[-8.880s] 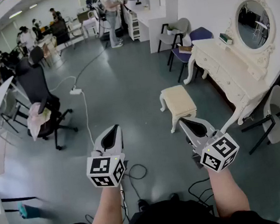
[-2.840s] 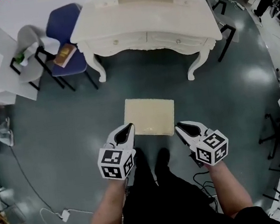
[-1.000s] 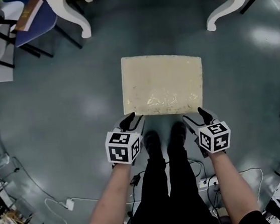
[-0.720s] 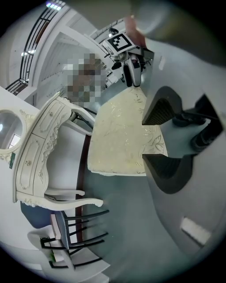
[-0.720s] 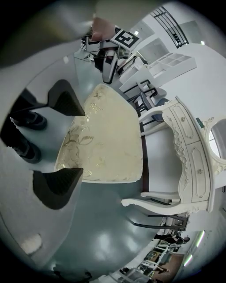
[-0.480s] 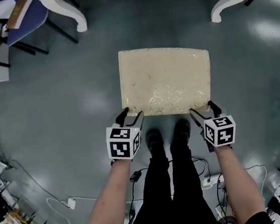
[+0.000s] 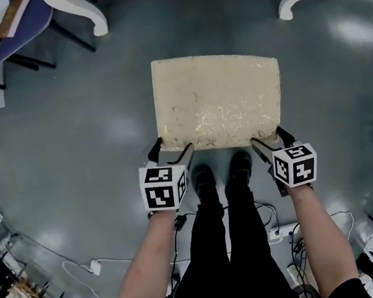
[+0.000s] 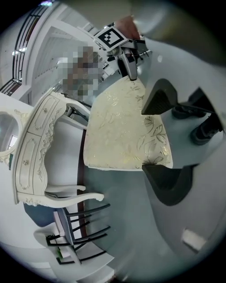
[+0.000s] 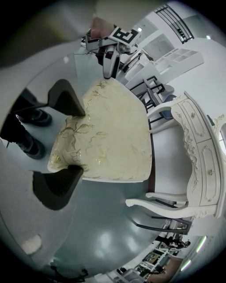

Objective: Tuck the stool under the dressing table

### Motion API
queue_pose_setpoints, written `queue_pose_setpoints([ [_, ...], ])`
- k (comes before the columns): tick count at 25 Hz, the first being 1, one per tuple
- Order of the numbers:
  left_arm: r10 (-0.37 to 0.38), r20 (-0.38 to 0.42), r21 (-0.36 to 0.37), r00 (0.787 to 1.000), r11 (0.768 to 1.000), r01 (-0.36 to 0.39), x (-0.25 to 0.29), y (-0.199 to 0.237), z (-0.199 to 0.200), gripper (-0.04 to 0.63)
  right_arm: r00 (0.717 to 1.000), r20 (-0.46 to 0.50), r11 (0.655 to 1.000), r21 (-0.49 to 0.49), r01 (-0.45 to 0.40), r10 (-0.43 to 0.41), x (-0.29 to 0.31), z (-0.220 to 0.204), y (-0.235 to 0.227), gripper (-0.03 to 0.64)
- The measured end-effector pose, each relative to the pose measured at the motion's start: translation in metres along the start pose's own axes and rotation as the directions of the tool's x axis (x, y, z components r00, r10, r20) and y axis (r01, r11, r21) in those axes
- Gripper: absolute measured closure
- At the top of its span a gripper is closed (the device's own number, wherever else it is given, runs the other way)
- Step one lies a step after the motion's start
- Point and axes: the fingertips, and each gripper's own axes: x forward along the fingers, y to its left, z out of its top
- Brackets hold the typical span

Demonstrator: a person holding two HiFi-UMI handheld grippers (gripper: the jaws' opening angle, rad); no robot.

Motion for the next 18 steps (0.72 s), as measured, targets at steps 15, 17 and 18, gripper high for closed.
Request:
queue_pose_setpoints([
  [15,-0.063,-0.078,-0.063,0.995,0.996,0.058,0.017,0.015,-0.005,0.120,1.000,-0.012,1.000,-0.005,0.007,-0.007,0.002,-0.001,-0.001,0.245],
  [17,-0.089,-0.090,-0.012,0.992,0.996,0.089,0.019,0.010,-0.002,0.149,1.000,-0.011,1.000,-0.003,0.021,-0.021,0.003,-0.001,-0.002,0.245],
  [18,-0.093,-0.098,0.010,0.991,0.995,0.095,0.020,0.008,0.000,0.169,1.000,-0.009,1.000,-0.001,0.027,-0.027,0.003,-0.001,-0.002,0.245],
])
